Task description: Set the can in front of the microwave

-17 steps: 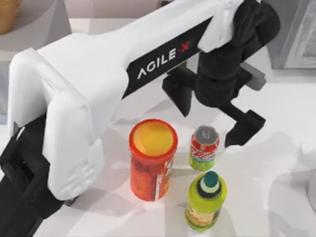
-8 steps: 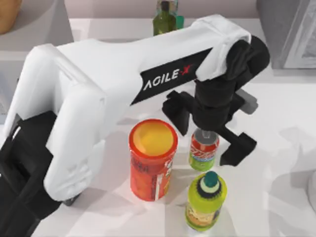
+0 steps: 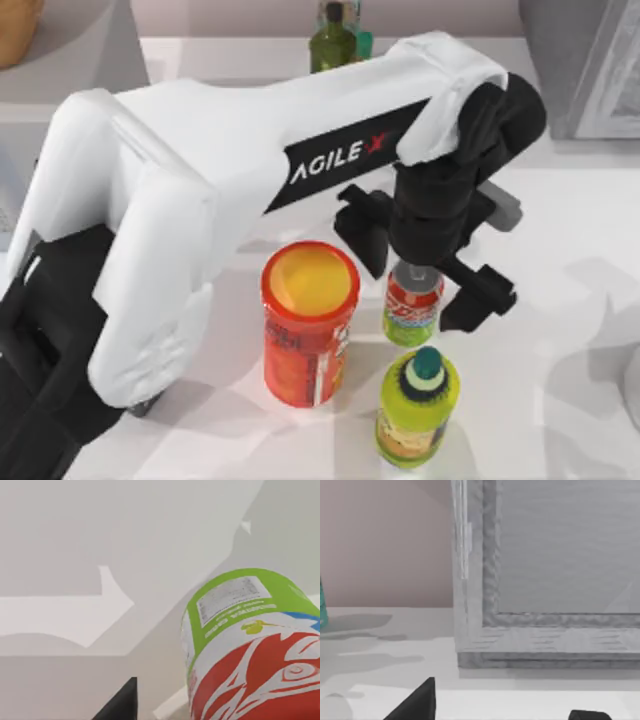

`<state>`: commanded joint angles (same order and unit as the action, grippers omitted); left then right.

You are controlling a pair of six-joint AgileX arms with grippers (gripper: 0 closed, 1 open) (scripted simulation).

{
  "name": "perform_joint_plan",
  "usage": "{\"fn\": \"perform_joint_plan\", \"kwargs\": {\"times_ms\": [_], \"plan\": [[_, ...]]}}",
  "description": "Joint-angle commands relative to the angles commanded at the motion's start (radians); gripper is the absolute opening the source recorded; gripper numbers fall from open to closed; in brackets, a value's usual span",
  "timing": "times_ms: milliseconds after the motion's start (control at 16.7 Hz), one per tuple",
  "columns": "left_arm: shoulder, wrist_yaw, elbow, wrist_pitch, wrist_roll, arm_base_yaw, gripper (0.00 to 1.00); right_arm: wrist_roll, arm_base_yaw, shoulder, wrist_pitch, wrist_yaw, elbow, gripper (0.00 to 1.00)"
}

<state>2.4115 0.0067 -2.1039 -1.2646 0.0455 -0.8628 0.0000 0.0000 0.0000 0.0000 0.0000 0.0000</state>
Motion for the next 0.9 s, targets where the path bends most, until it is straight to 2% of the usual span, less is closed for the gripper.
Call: {"fn": "perform_joint_plan", "kwargs": {"times_ms": [540,900], "plan": [[0.000,0.000,0.000,0.000,0.000,0.000,0.02,0.000,0.000,0.000,0.000,0.000,0.000,1.00],[0.000,0.000,0.000,0.000,0.000,0.000,0.00,0.000,0.000,0.000,0.000,0.000,0.000,1.00]]}}
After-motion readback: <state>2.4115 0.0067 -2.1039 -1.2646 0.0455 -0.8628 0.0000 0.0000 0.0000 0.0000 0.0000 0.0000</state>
